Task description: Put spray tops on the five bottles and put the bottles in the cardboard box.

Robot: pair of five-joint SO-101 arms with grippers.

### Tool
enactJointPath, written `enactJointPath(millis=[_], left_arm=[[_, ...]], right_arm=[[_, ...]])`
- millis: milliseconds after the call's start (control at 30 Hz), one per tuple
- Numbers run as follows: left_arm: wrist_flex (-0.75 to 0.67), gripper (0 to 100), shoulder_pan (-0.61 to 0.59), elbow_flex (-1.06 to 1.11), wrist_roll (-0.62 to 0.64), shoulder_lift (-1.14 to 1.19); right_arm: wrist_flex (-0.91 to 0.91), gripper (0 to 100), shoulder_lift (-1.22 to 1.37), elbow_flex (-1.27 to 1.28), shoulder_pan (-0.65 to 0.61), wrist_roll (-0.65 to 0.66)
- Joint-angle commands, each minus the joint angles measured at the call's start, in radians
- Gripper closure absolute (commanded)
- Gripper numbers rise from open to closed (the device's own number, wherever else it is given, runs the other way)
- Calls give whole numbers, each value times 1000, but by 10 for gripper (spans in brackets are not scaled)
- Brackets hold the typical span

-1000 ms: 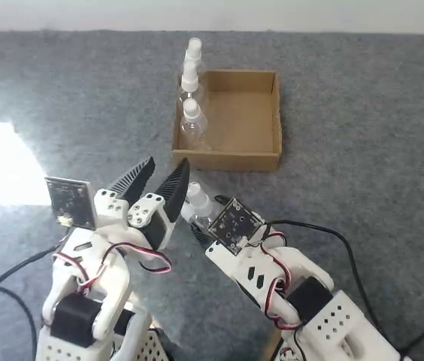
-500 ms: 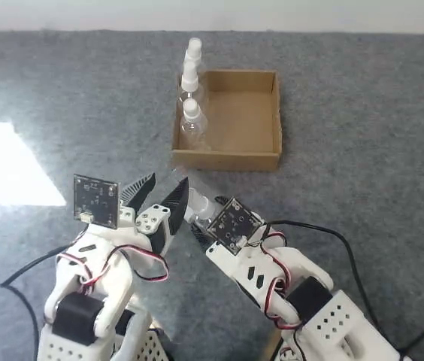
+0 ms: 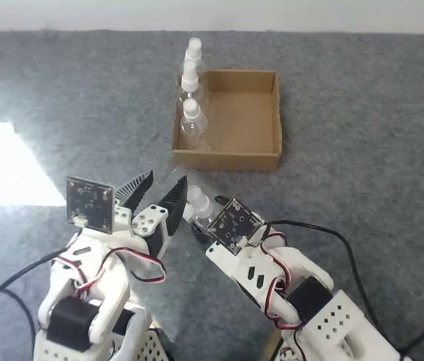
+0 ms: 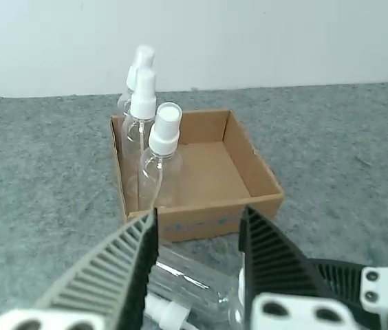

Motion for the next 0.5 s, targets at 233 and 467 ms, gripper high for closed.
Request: enactJointPath(millis=[233, 467], left_arm=[[-15, 819, -195, -64, -6, -3], [-20, 819, -331, 12, -6, -3]], right_arm=[[-2, 961, -28, -11, 22, 20], [-2, 961, -28, -12, 22, 14]])
